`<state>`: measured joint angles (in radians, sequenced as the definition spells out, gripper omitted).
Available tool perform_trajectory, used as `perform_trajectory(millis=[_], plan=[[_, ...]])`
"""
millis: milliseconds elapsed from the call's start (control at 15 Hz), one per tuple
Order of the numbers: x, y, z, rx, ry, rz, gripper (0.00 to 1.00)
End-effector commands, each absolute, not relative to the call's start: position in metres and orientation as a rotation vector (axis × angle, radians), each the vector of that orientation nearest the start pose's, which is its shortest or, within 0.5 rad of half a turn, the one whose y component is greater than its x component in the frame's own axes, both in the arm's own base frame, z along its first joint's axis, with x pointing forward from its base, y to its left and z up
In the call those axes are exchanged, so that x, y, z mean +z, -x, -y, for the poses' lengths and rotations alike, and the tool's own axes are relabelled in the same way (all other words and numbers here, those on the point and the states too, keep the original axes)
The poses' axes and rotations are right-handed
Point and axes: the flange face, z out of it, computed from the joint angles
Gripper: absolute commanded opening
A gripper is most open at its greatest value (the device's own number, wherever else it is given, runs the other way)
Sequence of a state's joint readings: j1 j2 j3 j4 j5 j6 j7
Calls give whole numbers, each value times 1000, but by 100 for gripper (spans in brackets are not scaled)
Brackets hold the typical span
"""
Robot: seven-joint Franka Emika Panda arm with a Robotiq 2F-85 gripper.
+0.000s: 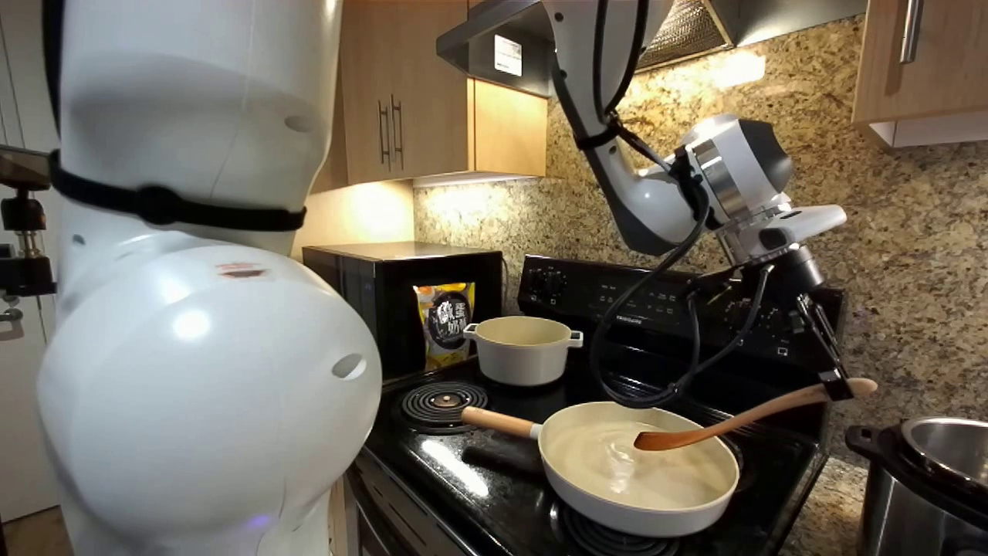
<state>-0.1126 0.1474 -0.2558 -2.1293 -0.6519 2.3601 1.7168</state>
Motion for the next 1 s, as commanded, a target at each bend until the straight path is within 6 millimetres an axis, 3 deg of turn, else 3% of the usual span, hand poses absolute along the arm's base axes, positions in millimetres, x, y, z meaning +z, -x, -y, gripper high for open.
perform_trajectory(millis=[0,400,933], plan=[[358,-548,199,-661,2416,-2449,11],[348,-567,165,-672,2482,-2382,11],[322,-574,126,-647,2561,-2311,11]])
